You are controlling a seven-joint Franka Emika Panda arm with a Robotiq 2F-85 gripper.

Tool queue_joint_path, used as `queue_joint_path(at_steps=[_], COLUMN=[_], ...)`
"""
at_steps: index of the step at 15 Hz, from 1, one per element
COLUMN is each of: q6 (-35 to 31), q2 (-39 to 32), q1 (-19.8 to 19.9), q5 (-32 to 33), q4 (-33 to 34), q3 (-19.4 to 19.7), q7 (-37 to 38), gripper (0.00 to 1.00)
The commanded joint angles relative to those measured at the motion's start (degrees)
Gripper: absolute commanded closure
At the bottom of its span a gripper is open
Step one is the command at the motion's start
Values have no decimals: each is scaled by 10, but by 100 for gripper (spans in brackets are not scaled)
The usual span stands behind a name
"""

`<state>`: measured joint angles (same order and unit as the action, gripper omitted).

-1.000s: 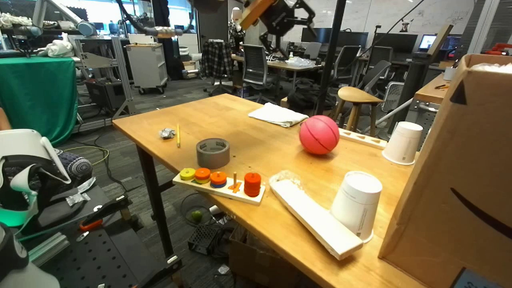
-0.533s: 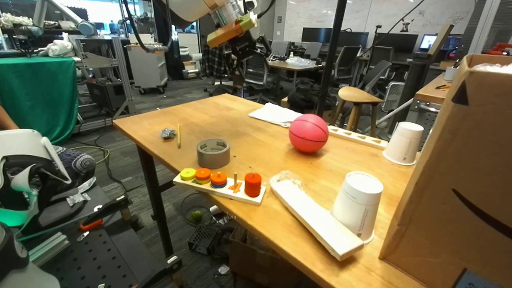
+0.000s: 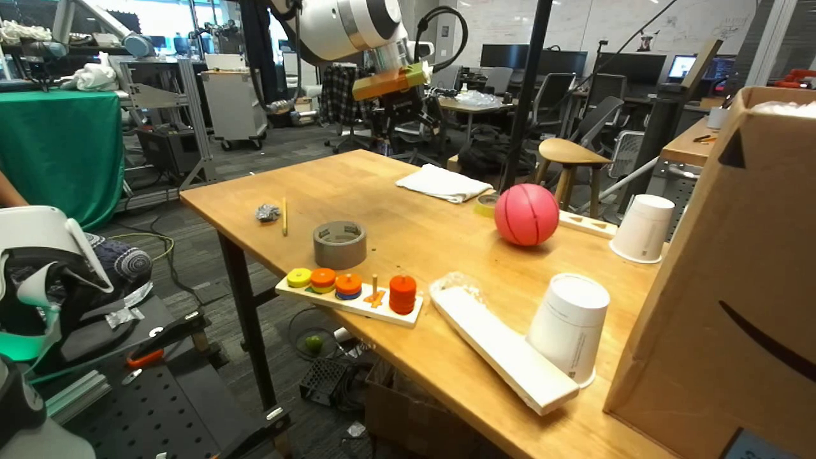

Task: Move the ball to the right

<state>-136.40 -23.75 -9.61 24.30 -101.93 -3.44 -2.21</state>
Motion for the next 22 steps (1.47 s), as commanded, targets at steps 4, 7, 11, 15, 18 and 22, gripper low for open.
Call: queue_joint_path(at_steps=[4, 7, 11, 15, 18, 22], q6=[45, 53, 68, 86, 95, 107], q2=[-87, -119, -158, -195, -220, -237], q1=[40, 54, 74, 100, 114, 126], q5=[-43, -53, -66, -100, -122, -137], q4=[101, 134, 183, 232, 273, 301], q3=[18, 25, 32, 31, 31, 40], q7=[-53, -64, -72, -88, -95, -87], gripper=[0, 0, 0, 0, 0, 0])
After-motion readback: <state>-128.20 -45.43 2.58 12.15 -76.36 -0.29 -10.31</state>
